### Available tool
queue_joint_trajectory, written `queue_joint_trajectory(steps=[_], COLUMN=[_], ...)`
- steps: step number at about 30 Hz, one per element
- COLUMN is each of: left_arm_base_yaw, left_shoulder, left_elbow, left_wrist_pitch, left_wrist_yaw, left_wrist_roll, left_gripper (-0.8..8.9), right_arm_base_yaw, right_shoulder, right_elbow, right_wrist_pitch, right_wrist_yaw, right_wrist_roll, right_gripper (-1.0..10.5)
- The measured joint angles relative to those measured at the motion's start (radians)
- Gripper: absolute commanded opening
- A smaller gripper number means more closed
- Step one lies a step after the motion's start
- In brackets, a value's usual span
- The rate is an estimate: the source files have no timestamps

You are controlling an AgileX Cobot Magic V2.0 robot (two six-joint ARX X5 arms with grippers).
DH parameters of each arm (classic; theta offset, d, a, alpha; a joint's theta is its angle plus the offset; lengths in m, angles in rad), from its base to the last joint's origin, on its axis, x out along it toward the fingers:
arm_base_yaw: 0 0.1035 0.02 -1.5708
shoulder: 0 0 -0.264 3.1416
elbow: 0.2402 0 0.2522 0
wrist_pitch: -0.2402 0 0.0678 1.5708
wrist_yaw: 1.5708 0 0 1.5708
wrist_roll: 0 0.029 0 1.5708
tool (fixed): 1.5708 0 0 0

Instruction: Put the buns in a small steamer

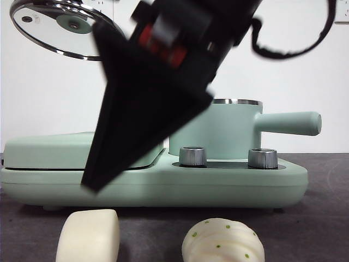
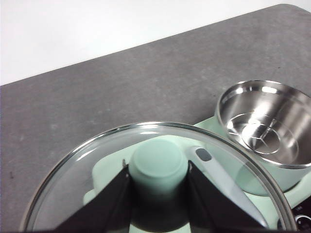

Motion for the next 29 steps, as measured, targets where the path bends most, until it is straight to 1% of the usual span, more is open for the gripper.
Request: queue_joint_trajectory(steps=[8,16,17,20,22,26,29], left_arm_base_yaw=[0.014,0.034,0.035,0.040,0.040,0.040,0.040], left_shoulder=[0.000,0.000,0.000,0.000,0.000,0.000,0.000], left_elbow=[0.000,0.000,0.000,0.000,0.000,0.000,0.000], left_wrist_pitch=[0.000,0.000,0.000,0.000,0.000,0.000,0.000], left_wrist_yaw=[0.000,0.000,-0.001,0.000,-0.001,-0.001,-0.001], left_wrist_roll=[0.020,0.021,0.021,0.021,0.021,0.021,0.021], left_gripper=[0.10,0.10,0.10,0.10,0.10,0.10,0.10], right_arm_base_yaw=[0.024,0.027,0.027,0.027,0.027,0.033,0.034], right_shoulder=[0.096,0.167,0.171,0.177,0.177,0.177,0.172], right_elbow=[0.000,0.002,0.003,0.007,0.007,0.008,0.011], right_wrist_pitch=[0.044,0.097,0.098,0.099,0.099,0.095,0.071], right_wrist_yaw=[-0.002,0.005,0.006,0.013,0.023,0.055,0.060], right_wrist_roll=[-0.004,-0.006,-0.007,-0.006,-0.006,-0.003,0.006], right_gripper=[4.0,4.0,4.0,3.1,2.7,2.7,2.7])
